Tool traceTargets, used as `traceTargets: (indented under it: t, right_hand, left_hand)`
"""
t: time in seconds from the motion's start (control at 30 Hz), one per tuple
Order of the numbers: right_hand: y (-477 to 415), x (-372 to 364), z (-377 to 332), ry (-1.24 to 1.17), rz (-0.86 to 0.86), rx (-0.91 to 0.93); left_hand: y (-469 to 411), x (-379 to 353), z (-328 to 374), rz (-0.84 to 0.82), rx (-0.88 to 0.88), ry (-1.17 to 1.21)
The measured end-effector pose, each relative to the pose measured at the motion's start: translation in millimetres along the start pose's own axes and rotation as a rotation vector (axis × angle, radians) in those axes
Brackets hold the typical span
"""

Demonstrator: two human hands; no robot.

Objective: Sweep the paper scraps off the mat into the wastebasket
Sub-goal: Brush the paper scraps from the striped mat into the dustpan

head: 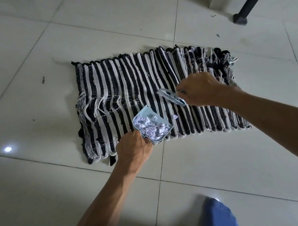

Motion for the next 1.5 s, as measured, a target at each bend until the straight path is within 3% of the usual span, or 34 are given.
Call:
traceTargets:
  t: [0.3,0.77,1.17,1.5]
  right_hand:
    - [25,-40,-16,-0.129,0.008,0.01]
    - [31,-32,-13,-0.327,-0.016,0.071]
    - [-47,83,-25,-0.355,-0.028,0.054]
    - [-85,139,-25,-0.395,-0.119,-0.132]
  left_hand:
    - [14,-11,12,-0.015,-0.037,0.019]
    - [9,-9,14,0.039,-0.135,0.141]
    - [-71,82,0,0.119,-0.141,0.121]
    - [-85,145,19,0.097,-0.035,0.19]
Point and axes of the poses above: each hand's wrist, its own y-axis away from the middle knuckle, its own x-axis out of the back of the hand, z = x × y, the point moved 2 cm from there along -y, towards the middle knuckle, and after that the axes turned 4 degrees about -x, right-handed, at the moved point
